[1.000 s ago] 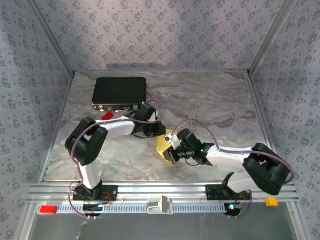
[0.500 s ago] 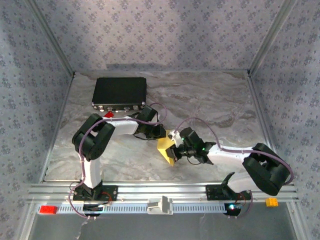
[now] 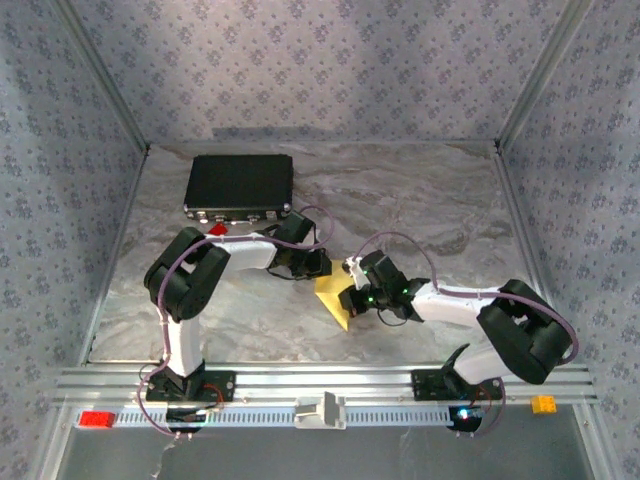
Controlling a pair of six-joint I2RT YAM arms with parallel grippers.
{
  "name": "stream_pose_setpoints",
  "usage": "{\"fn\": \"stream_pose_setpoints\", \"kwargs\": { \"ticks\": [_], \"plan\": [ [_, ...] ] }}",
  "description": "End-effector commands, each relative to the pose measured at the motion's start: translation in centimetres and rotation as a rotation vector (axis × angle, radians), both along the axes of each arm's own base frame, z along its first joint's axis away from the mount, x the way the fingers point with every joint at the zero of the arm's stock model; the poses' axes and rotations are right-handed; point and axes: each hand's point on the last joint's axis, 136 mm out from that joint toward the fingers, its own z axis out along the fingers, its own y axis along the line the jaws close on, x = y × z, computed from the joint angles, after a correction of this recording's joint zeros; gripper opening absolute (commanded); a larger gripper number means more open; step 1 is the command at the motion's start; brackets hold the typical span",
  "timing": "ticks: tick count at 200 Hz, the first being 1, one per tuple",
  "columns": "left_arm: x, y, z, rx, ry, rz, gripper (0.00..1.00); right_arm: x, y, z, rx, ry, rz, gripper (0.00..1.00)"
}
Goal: Fold a paper plane with a square sheet of paper (pick it up from the middle)
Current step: Third fold the triangle at the center of the table.
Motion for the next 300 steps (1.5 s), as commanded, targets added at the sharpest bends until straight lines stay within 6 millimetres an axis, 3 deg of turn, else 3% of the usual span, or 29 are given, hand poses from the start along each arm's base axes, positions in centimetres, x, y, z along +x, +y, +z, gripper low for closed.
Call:
{"fn": "stream_pose_setpoints", "kwargs": {
  "ticks": [1, 220, 300],
  "plan": [
    [-1.0, 1.0, -1.5, 0.072, 0.030, -0.004, 0.13, 0.5, -0.5, 0.0, -0.031, 0.018, -0.040, 0.00],
    [-1.1, 1.0, -1.7, 0.070, 0.034, 0.002, 0.12, 0.4, -0.8, -1.0, -0.055, 0.042, -0.055, 0.00],
    [-1.2, 0.9, -1.9, 0.070, 0.037, 0.002, 0.12, 0.1, -1.3, -2.3, -0.088, 0.067, -0.065, 0.00]
  ]
}}
